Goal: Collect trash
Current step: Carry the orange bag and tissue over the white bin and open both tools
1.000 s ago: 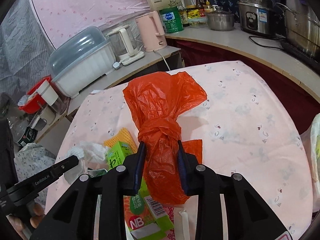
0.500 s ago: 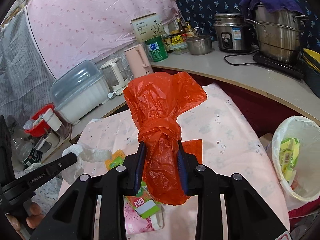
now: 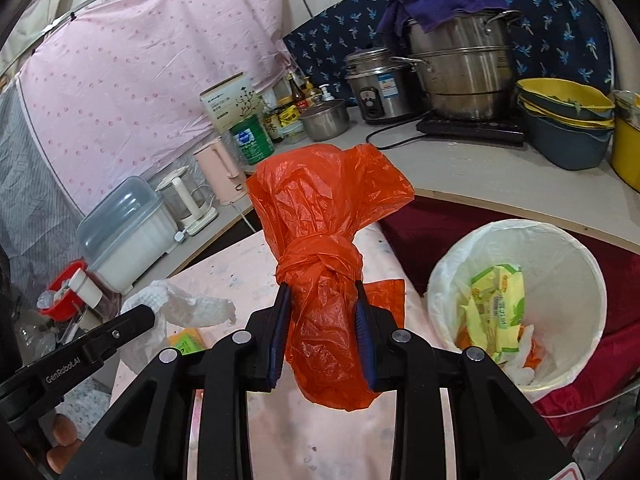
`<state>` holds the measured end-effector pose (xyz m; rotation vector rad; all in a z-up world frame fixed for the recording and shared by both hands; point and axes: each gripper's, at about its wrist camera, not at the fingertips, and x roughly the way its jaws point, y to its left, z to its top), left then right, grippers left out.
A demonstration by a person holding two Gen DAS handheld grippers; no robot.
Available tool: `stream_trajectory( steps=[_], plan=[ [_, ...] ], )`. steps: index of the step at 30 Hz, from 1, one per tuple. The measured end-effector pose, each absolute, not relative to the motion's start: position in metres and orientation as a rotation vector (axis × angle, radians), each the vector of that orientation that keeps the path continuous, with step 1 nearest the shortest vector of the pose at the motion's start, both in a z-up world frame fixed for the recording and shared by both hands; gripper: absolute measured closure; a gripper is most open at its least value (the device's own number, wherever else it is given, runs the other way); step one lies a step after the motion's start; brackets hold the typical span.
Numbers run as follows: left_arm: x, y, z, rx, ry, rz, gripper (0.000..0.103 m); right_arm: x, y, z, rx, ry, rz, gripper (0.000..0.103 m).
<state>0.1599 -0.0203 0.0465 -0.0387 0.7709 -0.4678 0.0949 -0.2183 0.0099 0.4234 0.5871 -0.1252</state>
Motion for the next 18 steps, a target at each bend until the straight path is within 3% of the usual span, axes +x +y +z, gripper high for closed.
stream_trajectory(
  steps=[18],
  plan=[
    [0.128,-0.182,0.026,0.153,0.816,-0.683,0.098,0.032,-0.349,-0.030,0.575,0.567,-0.341,0.074]
  ],
)
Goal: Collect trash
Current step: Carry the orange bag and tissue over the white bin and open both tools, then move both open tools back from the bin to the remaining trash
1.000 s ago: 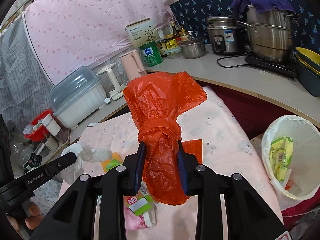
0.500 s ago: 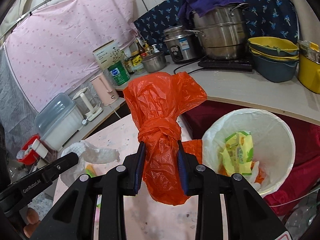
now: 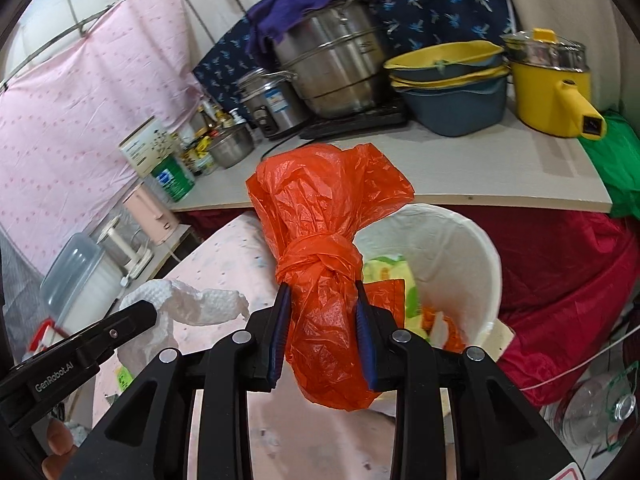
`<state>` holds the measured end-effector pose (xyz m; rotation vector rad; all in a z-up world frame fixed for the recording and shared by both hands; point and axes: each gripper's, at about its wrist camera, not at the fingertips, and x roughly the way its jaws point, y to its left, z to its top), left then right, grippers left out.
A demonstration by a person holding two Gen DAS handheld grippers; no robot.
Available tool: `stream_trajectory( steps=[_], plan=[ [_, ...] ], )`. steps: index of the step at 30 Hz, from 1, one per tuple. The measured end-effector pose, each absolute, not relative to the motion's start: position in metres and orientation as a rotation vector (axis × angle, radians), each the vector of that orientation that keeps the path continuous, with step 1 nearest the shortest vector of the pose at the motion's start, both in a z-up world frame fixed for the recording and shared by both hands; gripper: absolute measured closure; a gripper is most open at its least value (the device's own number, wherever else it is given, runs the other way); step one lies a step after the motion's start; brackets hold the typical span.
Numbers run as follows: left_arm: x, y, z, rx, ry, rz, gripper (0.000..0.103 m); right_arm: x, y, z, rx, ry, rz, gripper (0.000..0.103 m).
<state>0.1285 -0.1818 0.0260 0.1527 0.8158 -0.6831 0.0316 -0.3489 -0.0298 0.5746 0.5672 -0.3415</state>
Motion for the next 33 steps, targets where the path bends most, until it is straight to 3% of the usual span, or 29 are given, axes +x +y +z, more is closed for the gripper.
stream_trajectory(
  steps=[17,19,21,24,33],
  plan=[
    [0.135,-0.252,-0.009,0.201,0.898,-0.753,0.098,0.028,-0.394,-0.073,0.649,0.610,-0.405,0.071],
    [0.138,-0.255,-0.012,0.198,0.910,-0.752,0.093,0.030,-0.397,-0.076,0.654,0.615,-0.410,0.070],
    [0.141,-0.256,-0.014,0.191,0.915,-0.741,0.074,0.031,-0.398,-0.078,0.658,0.611,-0.414,0.070],
    [0.144,-0.255,-0.014,0.185,0.902,-0.728,0.061,0.033,-0.400,-0.079,0.659,0.612,-0.417,0.065],
    [0.150,-0.236,-0.010,0.158,0.894,-0.689,0.052,0.038,-0.388,-0.071,0.628,0.611,-0.405,0.062]
  ],
)
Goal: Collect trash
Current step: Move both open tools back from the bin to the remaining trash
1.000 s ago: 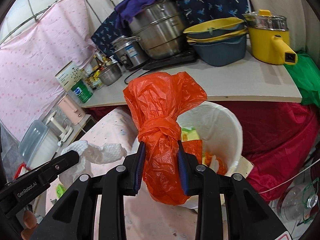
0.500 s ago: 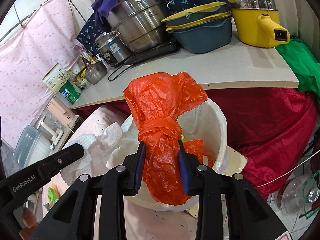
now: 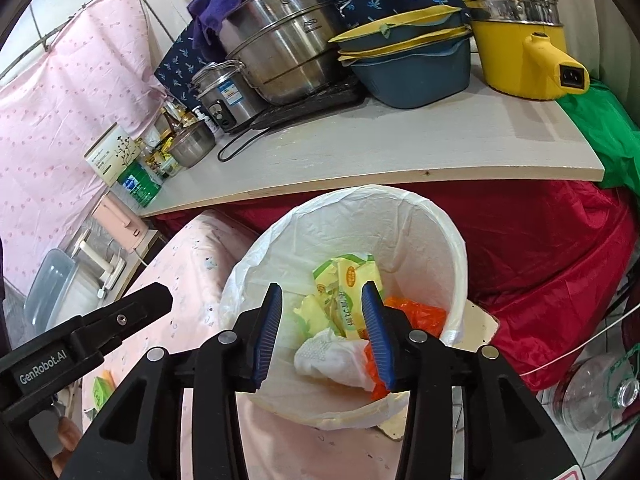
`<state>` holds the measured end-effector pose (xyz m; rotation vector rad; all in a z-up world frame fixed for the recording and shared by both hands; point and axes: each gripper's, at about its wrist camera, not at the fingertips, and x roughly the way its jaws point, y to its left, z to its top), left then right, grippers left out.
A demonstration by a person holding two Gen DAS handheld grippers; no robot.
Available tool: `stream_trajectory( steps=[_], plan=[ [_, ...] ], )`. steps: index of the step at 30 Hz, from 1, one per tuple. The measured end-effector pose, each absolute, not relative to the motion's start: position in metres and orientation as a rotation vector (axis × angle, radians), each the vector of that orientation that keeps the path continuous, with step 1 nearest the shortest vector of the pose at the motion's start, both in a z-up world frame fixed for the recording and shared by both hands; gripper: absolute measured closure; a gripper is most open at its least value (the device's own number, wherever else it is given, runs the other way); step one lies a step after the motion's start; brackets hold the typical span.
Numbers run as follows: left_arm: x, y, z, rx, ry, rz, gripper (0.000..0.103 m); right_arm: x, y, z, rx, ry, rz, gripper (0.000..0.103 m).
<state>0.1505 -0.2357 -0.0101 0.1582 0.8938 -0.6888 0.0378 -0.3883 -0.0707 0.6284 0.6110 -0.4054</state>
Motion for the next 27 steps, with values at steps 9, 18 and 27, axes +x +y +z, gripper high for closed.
stream_trajectory(
  steps=[9,18,27],
  plan=[
    [0.161,-0.178,-0.002,0.088,0.876,-0.585,0.049,0.052,-0.347,-0.048,0.555,0.602,-0.337,0.057],
    [0.175,-0.093,0.006,-0.029,0.871,-0.457,0.045,0.077,-0.281,-0.032,0.472,0.625,-0.225,0.056],
    [0.181,0.002,-0.003,-0.110,0.894,-0.308,0.044,0.100,-0.198,-0.031,0.379,0.675,-0.096,0.052]
  ],
)
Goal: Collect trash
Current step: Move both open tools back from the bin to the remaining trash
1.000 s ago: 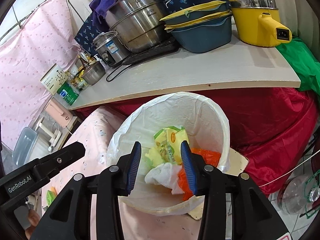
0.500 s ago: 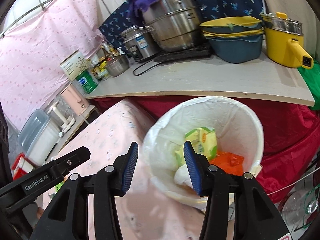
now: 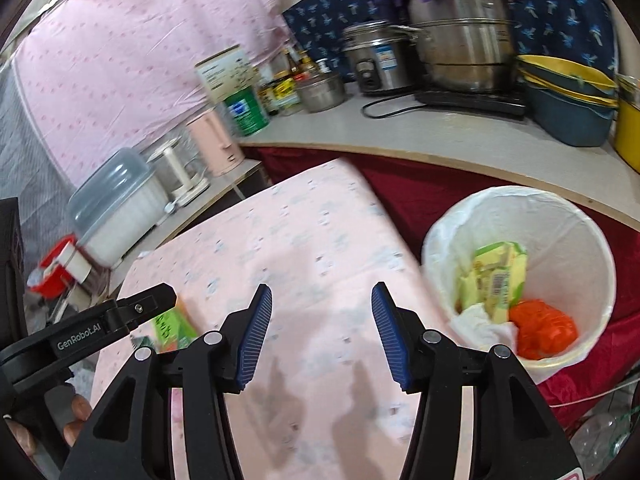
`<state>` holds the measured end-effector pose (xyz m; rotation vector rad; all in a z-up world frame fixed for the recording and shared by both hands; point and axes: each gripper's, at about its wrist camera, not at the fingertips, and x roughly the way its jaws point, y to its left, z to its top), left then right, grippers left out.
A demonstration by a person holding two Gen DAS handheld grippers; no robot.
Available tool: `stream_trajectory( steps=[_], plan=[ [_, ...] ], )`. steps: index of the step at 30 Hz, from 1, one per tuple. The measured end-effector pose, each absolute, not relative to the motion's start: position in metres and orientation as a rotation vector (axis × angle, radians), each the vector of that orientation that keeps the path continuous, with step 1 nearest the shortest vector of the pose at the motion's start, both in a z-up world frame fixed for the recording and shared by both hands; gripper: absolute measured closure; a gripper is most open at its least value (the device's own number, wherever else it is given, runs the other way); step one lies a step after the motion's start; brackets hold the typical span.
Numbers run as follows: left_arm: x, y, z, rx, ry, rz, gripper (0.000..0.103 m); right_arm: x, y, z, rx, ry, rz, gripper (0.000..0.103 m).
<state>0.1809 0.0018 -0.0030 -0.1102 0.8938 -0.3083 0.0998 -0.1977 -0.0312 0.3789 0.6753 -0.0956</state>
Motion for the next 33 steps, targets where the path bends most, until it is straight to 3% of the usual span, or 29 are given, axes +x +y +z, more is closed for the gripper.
stream_trajectory(
  steps=[6,33],
  plan=[
    [0.179,0.060,-0.013,-0.166,0.909,-0.210,0.033,0.112,-0.146,-0.040,0.317,0.726,-0.013,0.051],
    [0.176,0.179,-0.089,-0.357,1.100,-0.069,0.023,0.155,-0.032,-0.087,0.121,0.889,0.155,0.030]
  ],
)
